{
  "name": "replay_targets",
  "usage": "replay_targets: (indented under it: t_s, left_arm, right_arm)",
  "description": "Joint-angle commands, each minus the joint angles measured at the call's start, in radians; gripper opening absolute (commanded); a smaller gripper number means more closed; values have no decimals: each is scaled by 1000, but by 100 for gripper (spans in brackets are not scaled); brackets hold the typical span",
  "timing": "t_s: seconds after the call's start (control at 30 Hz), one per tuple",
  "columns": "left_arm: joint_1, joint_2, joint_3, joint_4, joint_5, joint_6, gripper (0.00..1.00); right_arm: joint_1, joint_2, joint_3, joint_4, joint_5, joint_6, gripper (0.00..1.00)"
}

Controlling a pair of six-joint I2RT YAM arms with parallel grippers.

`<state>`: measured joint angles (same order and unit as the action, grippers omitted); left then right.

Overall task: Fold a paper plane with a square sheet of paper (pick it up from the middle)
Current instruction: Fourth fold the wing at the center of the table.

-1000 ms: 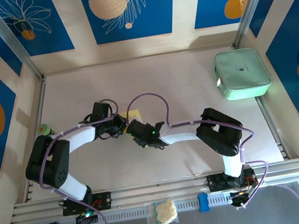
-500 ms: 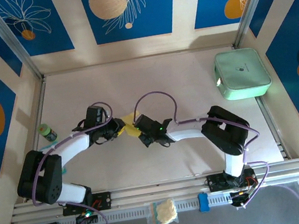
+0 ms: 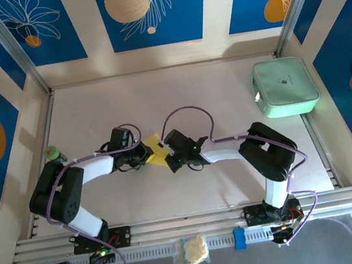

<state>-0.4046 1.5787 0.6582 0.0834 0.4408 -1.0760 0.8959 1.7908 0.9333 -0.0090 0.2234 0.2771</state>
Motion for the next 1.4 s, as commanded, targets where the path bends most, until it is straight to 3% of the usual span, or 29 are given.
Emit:
replay_targets:
  t_s: [0.0,0.23,0.63,1.0,1.37]
  left_arm:
    - [-7,30,-5,25,7,-1,10]
    - [-10,58,-8,25,-8,-4,10]
    - [-19,84,10,-50,-40,27,17]
    - [-21,103,21,-66,-43,36,17]
    - [-21,96,23,-77,-44,42,19]
  right_arm:
    - [-15,-35,-17,24,-68,22,3]
    - [-6,-32,-12,9,-38,7,6]
    - [89,6,36,-29,182,-96,26]
    - [153,37,64,-36,363,-153,29]
    - [178,75,79,-36,413,-185,25]
